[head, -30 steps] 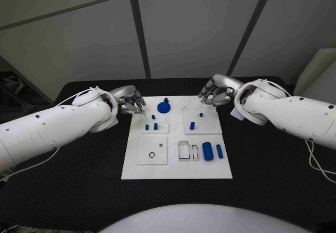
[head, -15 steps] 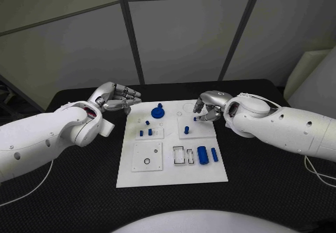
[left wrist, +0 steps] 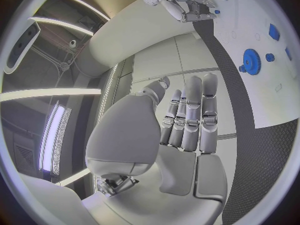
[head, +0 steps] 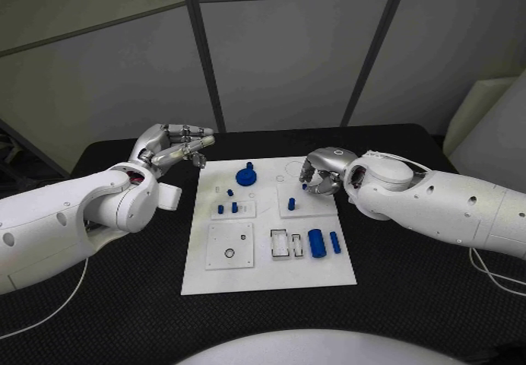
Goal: Assemble the parts on the task board
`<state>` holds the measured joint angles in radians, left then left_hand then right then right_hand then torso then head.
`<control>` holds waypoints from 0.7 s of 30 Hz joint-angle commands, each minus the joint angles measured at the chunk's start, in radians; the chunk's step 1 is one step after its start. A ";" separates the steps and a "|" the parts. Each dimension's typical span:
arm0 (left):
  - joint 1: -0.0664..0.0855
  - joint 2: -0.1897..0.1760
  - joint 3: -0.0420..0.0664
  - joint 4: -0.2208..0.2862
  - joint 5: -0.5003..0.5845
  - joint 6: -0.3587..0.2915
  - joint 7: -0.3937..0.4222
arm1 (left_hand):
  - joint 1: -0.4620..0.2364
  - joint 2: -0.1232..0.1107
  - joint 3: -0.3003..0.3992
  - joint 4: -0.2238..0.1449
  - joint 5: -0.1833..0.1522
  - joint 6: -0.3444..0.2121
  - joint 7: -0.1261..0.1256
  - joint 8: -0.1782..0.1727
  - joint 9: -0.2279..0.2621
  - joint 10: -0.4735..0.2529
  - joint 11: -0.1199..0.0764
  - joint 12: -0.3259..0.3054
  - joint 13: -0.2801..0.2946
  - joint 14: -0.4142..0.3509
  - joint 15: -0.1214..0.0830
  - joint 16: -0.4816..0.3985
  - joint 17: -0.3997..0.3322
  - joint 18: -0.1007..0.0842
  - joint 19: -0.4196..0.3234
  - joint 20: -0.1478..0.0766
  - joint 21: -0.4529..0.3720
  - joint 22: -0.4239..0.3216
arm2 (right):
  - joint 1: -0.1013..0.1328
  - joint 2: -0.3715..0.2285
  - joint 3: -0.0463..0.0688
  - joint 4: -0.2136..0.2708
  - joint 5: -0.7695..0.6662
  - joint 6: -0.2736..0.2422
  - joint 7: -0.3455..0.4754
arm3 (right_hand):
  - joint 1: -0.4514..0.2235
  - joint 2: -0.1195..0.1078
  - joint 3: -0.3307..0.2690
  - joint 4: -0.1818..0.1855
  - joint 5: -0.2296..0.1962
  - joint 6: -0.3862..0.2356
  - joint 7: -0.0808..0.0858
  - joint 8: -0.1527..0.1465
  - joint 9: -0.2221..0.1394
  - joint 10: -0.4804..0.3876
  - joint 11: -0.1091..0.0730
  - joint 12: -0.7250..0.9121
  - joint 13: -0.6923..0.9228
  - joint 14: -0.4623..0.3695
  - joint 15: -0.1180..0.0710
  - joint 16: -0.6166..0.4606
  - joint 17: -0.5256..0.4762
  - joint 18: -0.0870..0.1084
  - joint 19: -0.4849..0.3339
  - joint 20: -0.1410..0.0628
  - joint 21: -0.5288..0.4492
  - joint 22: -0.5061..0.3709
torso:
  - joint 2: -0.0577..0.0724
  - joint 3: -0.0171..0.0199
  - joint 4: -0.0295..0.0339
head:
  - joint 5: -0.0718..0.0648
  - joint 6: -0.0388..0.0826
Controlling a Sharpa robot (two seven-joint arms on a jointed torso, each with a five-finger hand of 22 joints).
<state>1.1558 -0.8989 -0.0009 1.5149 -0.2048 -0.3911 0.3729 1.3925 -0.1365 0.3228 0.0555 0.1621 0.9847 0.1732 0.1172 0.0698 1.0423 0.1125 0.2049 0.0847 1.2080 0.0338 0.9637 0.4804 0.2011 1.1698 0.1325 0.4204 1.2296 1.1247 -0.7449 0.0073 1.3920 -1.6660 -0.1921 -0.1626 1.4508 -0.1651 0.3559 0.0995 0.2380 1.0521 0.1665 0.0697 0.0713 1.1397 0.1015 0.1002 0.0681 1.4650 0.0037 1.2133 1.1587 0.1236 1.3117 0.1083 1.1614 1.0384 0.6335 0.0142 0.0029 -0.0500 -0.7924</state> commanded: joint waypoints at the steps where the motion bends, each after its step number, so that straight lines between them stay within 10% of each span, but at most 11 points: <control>1: 0.000 -0.003 0.001 0.008 0.063 -0.018 0.048 | 0.004 0.009 0.000 0.003 0.004 0.005 -0.001 0.005 0.000 -0.002 0.000 0.005 -0.001 -0.008 -0.003 -0.006 -0.002 -0.018 -0.008 -0.002 -0.007 -0.002 | -0.001 0.006 0.000 -0.005 -0.025 0.020 -0.012 | 0.007 0.008 0.017 -0.005 -0.003 0.010 0.000 0.004 0.001 0.006 -0.006 0.004 -0.001 0.059 0.003 0.017 0.013 -0.020 0.008 -0.001 0.019 0.021 | 0.001 0.0013 -0.0012 | 0.003 0.002; 21: -0.001 -0.006 0.001 0.011 0.069 -0.011 0.047 | 0.012 0.012 0.004 -0.001 0.005 0.006 0.000 0.005 -0.001 -0.005 0.001 0.008 -0.001 -0.009 -0.003 -0.006 -0.005 -0.018 -0.008 -0.003 -0.009 -0.004 | -0.022 0.033 0.000 -0.029 -0.049 0.043 -0.029 | 0.017 0.028 0.098 -0.049 0.000 0.056 -0.012 0.013 0.005 0.056 -0.019 0.020 0.003 0.054 -0.006 0.079 0.052 -0.034 0.027 -0.006 0.109 0.124 | 0.000 0.0011 -0.0010 | 0.005 -0.007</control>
<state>1.1538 -0.9047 -0.0009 1.5253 -0.1441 -0.4033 0.4008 1.3978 -0.1313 0.3228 0.0554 0.1621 0.9846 0.1731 0.1172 0.0699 1.0423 0.1125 0.2091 0.0845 1.2044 0.0304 0.9638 0.4767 0.2011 1.1662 0.1289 0.4164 1.2268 1.1096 -0.7129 0.0125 1.3646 -1.6944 -0.1770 -0.1776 1.4663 -0.1495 0.4476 0.0488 0.2379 1.1010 0.1536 0.0804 0.0758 1.1885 0.0820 0.1146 0.0687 1.4650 0.0036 1.2894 1.2098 0.1083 1.3299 0.1017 1.2665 1.1595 0.6334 0.0147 0.0027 -0.0442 -0.7975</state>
